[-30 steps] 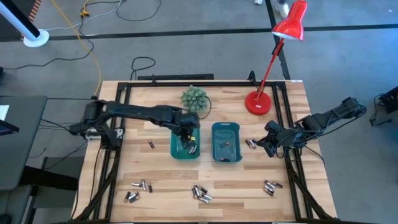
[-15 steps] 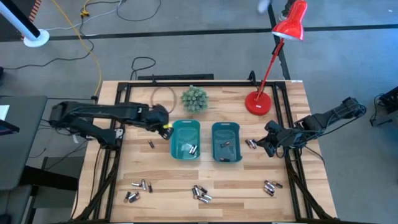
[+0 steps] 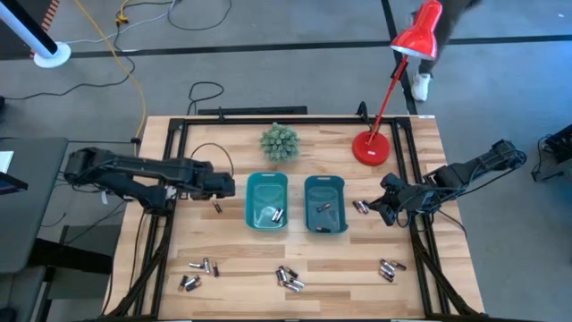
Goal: Sort batteries
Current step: Put the black battery into the blue bin
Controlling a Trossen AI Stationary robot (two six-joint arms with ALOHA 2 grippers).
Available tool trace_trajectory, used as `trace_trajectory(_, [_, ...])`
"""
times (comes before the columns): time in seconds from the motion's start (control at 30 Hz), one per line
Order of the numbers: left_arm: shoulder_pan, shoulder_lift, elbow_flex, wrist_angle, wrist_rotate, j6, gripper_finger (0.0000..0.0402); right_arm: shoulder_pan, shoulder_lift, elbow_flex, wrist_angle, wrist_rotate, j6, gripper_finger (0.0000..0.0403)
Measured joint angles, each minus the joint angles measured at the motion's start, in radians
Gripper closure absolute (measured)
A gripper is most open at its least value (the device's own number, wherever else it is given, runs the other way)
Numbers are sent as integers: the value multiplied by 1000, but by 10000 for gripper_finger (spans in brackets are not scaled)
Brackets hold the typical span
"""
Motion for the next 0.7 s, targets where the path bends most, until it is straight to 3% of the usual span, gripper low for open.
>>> trace_trajectory(0.13, [-32,8,-51,20,76,-231,226,0,0,0,-6,0,-2,320])
trace_trajectory(0.33, [-80,47,-122,141,116,-424,226,0,0,0,-6,0,-58,320])
trace_trajectory(0.47, [-84,105,-150,229,117,-456,226,0,0,0,-7,0,-111,320])
trace_trajectory(0.7, [-78,225,-160,241,125,-488,226,1,0,0,-6,0,-132,320])
